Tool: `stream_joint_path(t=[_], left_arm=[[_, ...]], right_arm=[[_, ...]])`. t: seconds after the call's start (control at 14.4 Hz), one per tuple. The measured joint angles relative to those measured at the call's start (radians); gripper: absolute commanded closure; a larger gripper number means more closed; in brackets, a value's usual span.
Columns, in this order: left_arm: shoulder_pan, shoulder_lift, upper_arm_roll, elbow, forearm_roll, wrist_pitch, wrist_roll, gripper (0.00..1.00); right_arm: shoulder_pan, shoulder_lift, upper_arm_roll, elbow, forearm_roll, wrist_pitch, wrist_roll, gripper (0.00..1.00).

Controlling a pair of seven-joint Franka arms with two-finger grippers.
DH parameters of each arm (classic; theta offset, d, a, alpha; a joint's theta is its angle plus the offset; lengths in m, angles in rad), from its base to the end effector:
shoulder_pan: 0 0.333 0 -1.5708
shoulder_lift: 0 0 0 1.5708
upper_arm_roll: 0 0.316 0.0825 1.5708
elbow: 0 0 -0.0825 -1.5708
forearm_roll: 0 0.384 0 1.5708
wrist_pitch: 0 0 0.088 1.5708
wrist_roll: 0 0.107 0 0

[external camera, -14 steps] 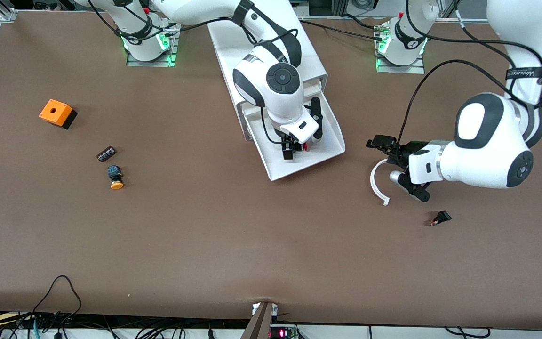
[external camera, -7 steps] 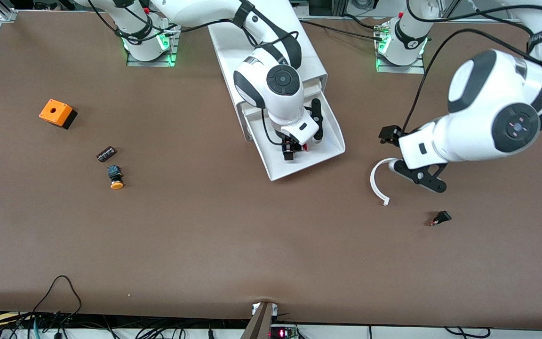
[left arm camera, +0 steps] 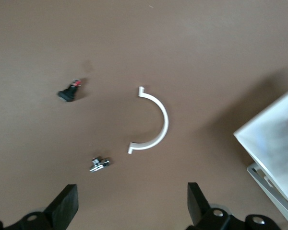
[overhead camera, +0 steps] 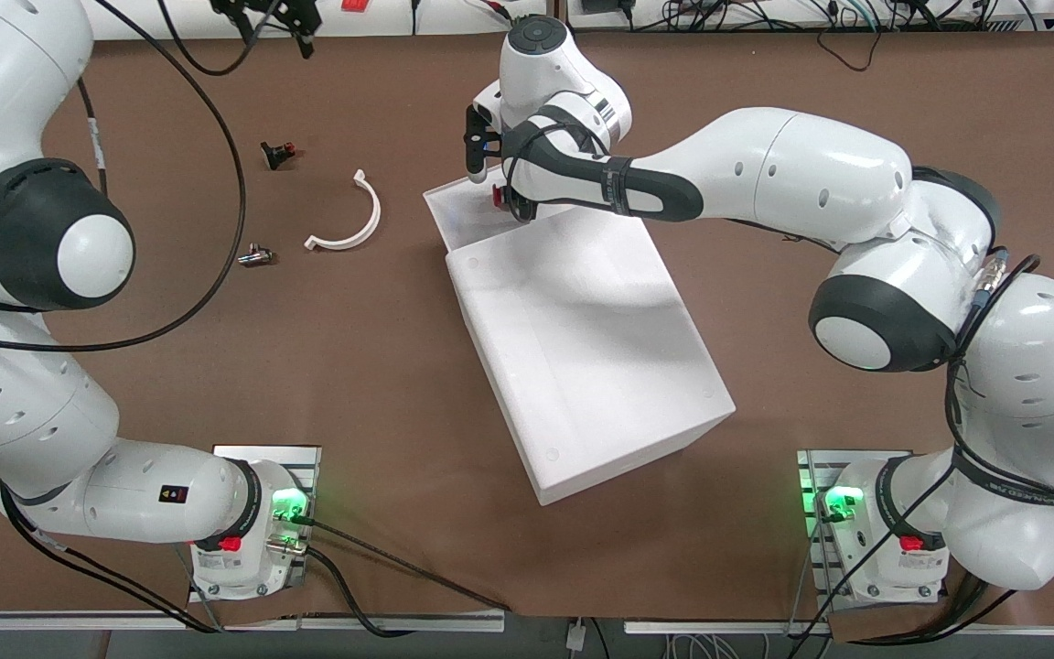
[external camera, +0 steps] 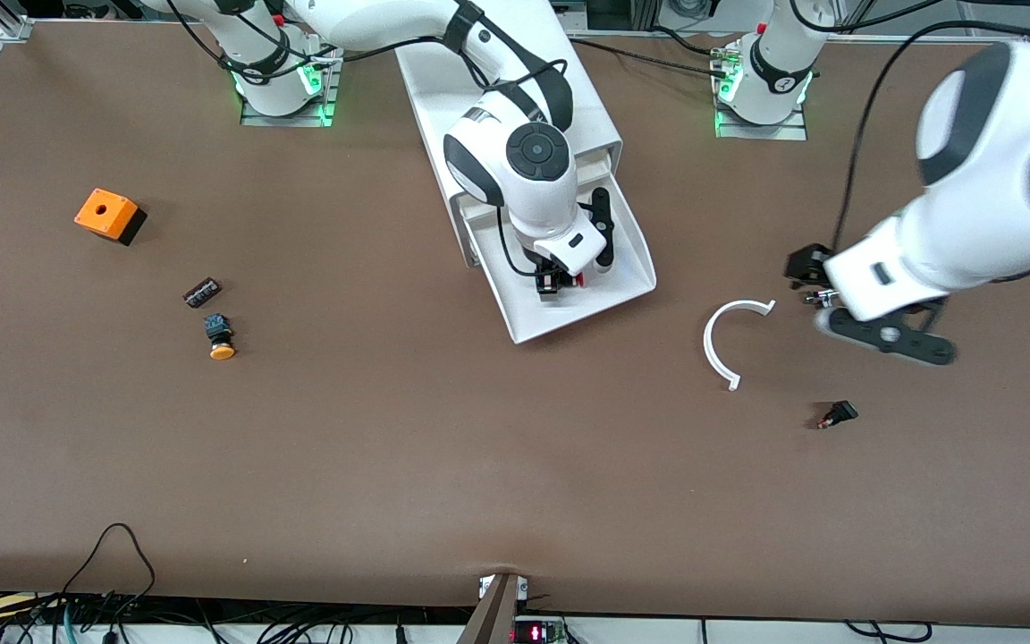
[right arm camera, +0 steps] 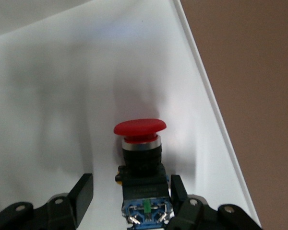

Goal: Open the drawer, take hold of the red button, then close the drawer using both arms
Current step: 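Lift the red button out of the drawer with the right gripper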

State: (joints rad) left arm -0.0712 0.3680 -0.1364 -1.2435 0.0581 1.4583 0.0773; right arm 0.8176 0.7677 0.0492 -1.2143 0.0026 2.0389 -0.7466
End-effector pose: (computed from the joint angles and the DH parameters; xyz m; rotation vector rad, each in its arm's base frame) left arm 0.6384 -0.1108 0.5474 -3.0847 0.4306 0.2328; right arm 0.4980 0.5711 0.3238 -2.1632 -2.2218 -0.0860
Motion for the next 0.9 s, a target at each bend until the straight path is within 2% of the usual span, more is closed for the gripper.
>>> stream_joint_path(t=[0.21,0.49,0.9], left_arm=[[0.022,-0.005,0.001,0.015,0.000,-0.001,-0.010,0.00],[0.018,-0.028,-0.001,0.017,0.000,-0.004,-0.156,0.00],[0.023,-0.031,0.000,0.017,0.000,-0.007,-0.198,0.00]], right_arm=[[0.000,0.000,0.000,0.000,-0.013,0.002,0.000,0.47],[0.000,0.000,0.000,0.000,-0.025,0.016,0.000,0.56],[0.001,0.000,0.000,0.000,-0.031,0.020,0.000,0.65]])
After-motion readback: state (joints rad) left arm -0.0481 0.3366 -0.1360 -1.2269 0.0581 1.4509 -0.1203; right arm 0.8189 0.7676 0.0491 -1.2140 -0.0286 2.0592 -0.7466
